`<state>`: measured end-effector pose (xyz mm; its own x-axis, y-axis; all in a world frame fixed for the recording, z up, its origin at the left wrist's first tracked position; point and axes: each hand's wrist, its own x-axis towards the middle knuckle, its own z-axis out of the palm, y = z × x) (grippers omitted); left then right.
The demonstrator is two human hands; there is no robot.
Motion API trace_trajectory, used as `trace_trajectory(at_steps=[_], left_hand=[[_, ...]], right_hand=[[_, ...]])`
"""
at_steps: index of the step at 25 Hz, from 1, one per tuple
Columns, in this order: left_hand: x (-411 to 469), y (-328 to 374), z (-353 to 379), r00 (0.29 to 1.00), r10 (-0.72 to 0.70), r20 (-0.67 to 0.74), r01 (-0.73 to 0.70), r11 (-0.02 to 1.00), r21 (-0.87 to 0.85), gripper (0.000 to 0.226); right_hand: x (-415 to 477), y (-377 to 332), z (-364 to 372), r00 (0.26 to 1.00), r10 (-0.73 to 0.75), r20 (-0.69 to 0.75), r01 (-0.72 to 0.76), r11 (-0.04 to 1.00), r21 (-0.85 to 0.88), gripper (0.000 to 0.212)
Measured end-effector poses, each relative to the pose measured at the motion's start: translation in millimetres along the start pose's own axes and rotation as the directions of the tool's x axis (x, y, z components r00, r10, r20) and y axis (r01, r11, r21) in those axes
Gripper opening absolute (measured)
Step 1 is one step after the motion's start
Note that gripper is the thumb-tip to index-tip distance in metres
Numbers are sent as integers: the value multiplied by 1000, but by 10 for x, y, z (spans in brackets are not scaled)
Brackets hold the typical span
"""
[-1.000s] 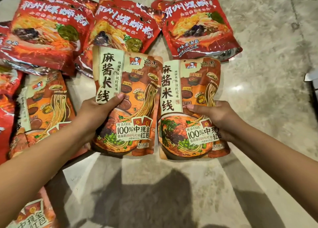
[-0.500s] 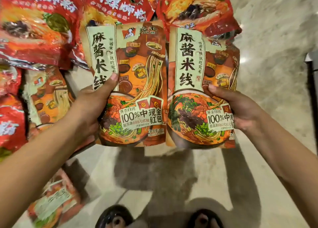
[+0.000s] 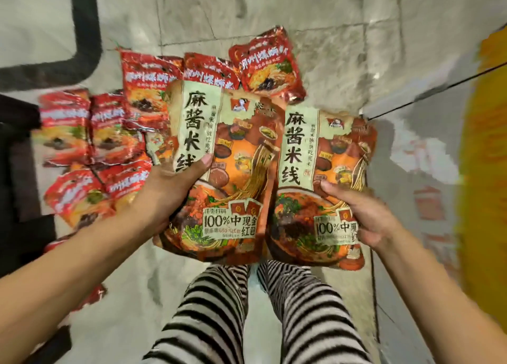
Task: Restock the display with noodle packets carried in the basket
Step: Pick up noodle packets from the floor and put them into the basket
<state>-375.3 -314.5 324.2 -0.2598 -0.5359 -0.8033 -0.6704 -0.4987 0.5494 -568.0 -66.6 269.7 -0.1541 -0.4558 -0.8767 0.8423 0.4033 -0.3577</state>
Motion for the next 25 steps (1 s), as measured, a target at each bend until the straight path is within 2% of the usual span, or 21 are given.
trace_trajectory(at_steps=[2, 3, 5, 6, 7, 10, 12, 16, 19, 22, 25], left_hand=[[-652, 331, -109, 1000, 0, 16, -1, 1000, 23, 73], [-906, 450, -146, 1000, 11, 27, -12, 1000, 28, 73], [-1332, 628, -213, 997, 52, 62, -55, 998, 40, 48], [-1507, 706, -240, 994, 78, 78, -82, 995, 49, 35], [-1649, 758, -281, 990, 109, 85, -114, 992, 52, 28], [-1945, 829, -388, 982, 159, 102, -163, 986, 33, 16], [-2035, 806, -478, 972, 190, 140, -197, 980, 39, 16], [-2270, 718, -677, 951, 207, 231, -248, 955, 163, 32], [-2516, 652, -722, 920, 157, 359, -266, 922, 280, 42], [-2804, 522, -652, 864, 179, 470, -367, 864, 345, 27], [-3174, 295, -452, 797, 118, 592, -421, 812, 404, 22]], right_hand=[[-670, -114, 158, 999, -6, -39, 6, 1000, 22, 90], [-944, -137, 215, 998, -11, -54, 13, 999, 45, 79], [-1443, -163, 285, 995, -52, -82, 59, 995, 83, 54], [-1659, -173, 303, 993, -65, -100, 75, 992, 98, 50], [-1830, -168, 321, 990, -77, -120, 90, 991, 103, 52], [-2239, -34, 455, 973, -134, -186, 150, 986, 78, 78], [-2458, 134, 589, 955, -175, -238, 198, 977, 78, 80], [-3046, 708, 1006, 875, -283, -392, 347, 932, 103, 41], [-3457, 1254, 1286, 806, -270, -527, 420, 888, 187, 40], [-3834, 1833, 1453, 753, -217, -622, 463, 845, 266, 39], [-4259, 2495, 1537, 681, -135, -719, 513, 789, 337, 31]])
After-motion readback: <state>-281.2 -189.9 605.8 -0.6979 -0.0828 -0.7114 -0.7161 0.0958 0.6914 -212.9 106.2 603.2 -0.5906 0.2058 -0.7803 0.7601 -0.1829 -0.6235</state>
